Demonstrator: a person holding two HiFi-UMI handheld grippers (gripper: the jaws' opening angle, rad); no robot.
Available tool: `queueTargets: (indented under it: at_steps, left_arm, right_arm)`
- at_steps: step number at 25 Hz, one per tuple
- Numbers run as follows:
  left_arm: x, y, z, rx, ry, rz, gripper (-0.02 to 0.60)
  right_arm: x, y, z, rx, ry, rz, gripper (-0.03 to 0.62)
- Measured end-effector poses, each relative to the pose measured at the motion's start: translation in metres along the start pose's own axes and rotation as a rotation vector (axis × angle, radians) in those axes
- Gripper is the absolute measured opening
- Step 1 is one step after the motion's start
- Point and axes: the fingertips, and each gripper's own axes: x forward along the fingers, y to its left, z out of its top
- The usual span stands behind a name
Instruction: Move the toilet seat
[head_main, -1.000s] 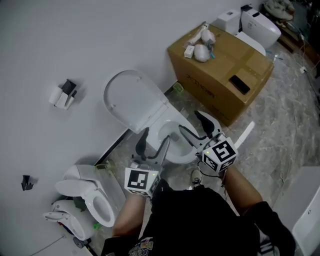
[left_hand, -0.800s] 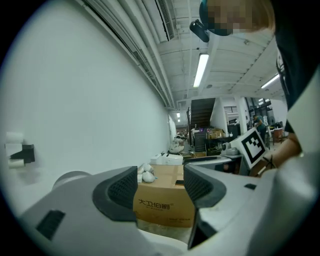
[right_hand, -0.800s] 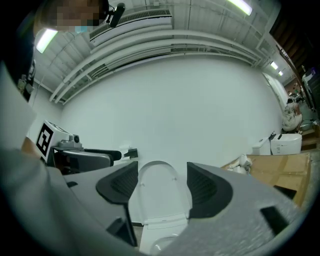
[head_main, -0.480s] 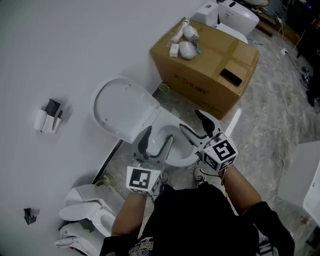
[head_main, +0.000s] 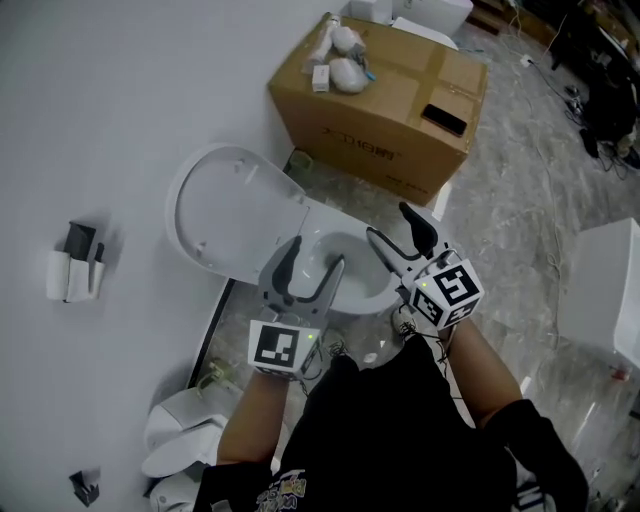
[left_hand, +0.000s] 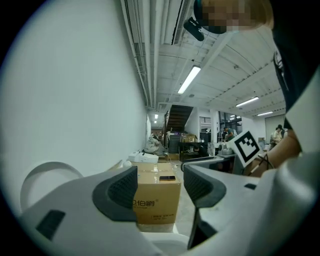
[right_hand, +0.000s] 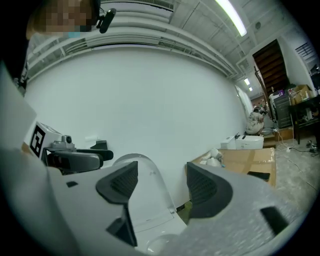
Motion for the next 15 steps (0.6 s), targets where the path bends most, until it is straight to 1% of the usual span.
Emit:
queueTargets:
  at_steps: [7,11,15]
  left_arm:
    - [-0.016,0.001,-0.020,0.001,-0.007,-0.129,0.264]
    - [-0.023,-0.009,-0.039,-0.001,0.042,-0.216,0.264]
    - [-0.016,-0.015,-0.058,0.006,0.072,-0.259,0.264]
  right_arm:
    - [-0.019,0.017,-0.022,0.006,0.007,-0.131,0.307]
    - [-0.030,0.022,-0.037,0.017,0.025,-0.190,0.307]
    - [-0.033,0.019,-0.057,0.032,0.060,-0.214,0.307]
